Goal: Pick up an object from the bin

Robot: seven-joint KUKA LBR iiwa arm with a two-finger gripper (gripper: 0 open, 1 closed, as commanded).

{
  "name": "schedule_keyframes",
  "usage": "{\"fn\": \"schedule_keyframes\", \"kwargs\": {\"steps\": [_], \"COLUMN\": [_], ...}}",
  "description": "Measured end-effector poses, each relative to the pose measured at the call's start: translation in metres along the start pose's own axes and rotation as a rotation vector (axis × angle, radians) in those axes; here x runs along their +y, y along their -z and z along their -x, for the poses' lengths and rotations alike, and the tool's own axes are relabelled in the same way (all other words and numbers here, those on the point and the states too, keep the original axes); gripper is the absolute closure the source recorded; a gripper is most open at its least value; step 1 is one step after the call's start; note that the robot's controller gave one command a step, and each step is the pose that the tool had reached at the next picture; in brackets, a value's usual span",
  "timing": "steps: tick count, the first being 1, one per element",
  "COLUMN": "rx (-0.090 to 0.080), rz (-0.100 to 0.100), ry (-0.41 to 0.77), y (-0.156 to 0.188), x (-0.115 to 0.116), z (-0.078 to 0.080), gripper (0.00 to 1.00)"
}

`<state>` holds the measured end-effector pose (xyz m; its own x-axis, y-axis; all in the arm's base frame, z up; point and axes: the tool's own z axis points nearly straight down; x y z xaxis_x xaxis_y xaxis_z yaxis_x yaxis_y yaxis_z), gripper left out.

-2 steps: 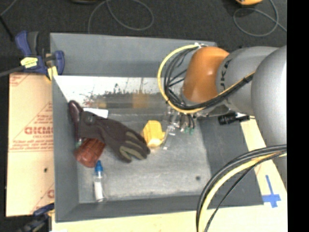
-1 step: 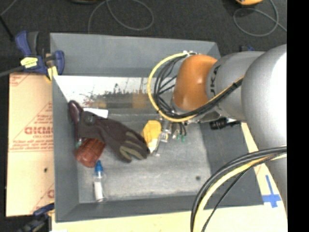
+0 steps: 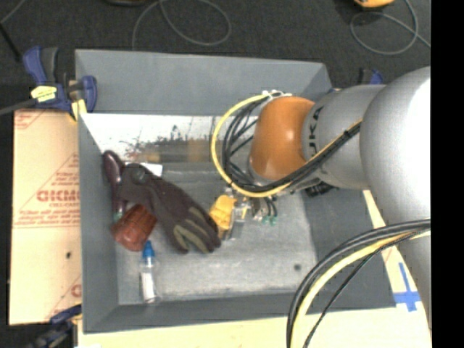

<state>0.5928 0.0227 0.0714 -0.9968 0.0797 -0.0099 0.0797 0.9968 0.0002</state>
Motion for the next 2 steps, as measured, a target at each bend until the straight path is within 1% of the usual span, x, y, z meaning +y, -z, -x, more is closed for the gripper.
{"fn": "schedule_keyframes", "kwargs": {"steps": [1,2], "rx": [0.0,-0.008], "rz": [0.0,0.0], "ry": [0.001,0.006], "y": [0.0,0.152], "x": [0.0,-0.013], "z": [0.0,0.0], "gripper": [1.0,1.0]}}
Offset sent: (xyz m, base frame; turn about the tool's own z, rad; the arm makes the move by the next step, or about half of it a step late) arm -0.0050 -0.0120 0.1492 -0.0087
